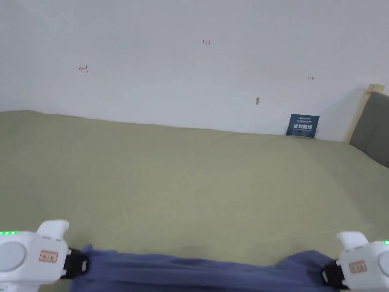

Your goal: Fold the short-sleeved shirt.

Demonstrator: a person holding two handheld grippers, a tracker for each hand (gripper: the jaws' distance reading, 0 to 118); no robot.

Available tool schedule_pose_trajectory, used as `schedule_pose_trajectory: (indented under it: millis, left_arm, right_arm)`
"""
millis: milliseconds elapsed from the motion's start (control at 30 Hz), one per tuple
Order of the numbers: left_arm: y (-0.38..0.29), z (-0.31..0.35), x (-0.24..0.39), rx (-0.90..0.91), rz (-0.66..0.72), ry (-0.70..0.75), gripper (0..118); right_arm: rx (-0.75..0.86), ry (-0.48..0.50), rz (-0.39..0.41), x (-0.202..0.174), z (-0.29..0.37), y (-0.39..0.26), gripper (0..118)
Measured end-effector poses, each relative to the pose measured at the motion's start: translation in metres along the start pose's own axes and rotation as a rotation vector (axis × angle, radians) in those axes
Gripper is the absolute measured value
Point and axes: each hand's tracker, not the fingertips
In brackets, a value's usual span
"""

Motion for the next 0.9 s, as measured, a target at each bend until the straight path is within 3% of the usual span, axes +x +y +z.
schedule_pose_trajectory:
  millis: [133,267,333,367,400,433,467,500,533,700,833,900]
  left_arm:
    - [-0.037,-0.021,-0.016,-0.074,0.058,0.013,3]
    - [-0.050,-0.029,-0.021,0.007,0.146,-0.014,3]
    - [-0.045,-0.030,-0.019,-0.011,0.124,-0.004,4]
    - [-0.044,-0.029,-0.013,-0.007,0.088,0.012,10]
    - [-0.043,-0.026,-0.009,-0.018,0.042,0.026,22]
    - [-0.041,-0.023,-0.005,-0.025,0.025,0.015,48]
    - [-0.038,-0.017,-0.001,-0.032,0.023,-0.003,71]
    - [-0.036,-0.009,0.007,-0.034,0.023,0.002,88]
    - [-0.033,-0.002,0.012,-0.041,0.016,0.013,95]
    - [-0.021,0.046,0.041,0.064,-0.074,0.117,95]
    - [-0.021,0.069,0.065,0.167,-0.066,0.123,93]
    - [-0.024,0.069,0.072,0.204,-0.056,0.102,82]
  right_arm:
    - [-0.028,0.007,-0.048,0.009,-0.021,-0.031,1]
    - [-0.042,-0.018,-0.062,0.014,-0.041,-0.044,1]
    - [-0.025,-0.031,-0.057,0.011,-0.044,-0.044,3]
    - [-0.019,-0.038,-0.055,0.010,-0.044,-0.043,9]
    - [-0.020,-0.048,-0.057,0.006,-0.041,-0.041,28]
    - [-0.026,-0.079,-0.058,0.004,-0.038,-0.040,60]
    - [-0.045,-0.148,-0.041,0.005,-0.032,-0.037,82]
    - [-0.056,-0.162,-0.028,0.006,-0.026,-0.036,88]
    - [-0.044,-0.142,-0.029,-0.001,-0.011,-0.037,84]
    - [0.061,-0.171,-0.036,-0.023,0.040,-0.029,85]
    - [0.107,-0.118,-0.018,-0.057,0.054,-0.025,85]
    - [0.122,-0.094,-0.007,-0.075,0.051,-0.024,79]
